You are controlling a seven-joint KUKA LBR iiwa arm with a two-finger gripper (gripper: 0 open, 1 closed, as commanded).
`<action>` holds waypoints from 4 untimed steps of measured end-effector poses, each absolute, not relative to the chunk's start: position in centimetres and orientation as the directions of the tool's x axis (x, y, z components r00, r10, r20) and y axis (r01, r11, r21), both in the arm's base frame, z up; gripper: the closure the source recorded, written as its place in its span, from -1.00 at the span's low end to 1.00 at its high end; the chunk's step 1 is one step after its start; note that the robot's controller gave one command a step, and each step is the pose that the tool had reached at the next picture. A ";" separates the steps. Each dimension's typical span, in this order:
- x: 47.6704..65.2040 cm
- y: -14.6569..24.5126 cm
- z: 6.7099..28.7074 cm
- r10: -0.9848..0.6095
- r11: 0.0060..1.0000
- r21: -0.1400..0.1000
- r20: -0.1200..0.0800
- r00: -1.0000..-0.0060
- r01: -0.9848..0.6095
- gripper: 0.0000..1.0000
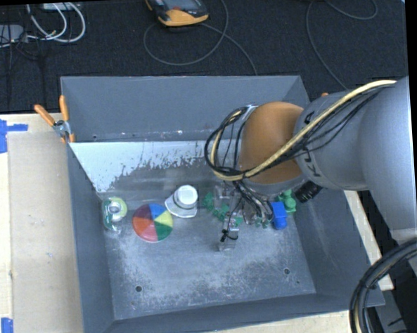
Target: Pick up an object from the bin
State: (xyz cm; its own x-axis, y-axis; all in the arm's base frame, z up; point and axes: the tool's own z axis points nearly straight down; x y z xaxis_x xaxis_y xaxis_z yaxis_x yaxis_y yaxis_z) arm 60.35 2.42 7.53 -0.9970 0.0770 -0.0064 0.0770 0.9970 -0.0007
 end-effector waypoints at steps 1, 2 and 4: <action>60.2 1.8 9.1 0.327 0.945 0.002 0.001 -0.945 0.327 -1.00; 60.6 2.4 7.8 0.078 0.997 -0.001 -0.010 -0.997 0.078 1.00; 60.5 2.3 8.4 0.079 0.997 -0.001 -0.009 -0.997 0.079 1.00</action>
Offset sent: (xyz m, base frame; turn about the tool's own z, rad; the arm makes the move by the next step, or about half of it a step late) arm 0.0000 0.0000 0.0000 0.0000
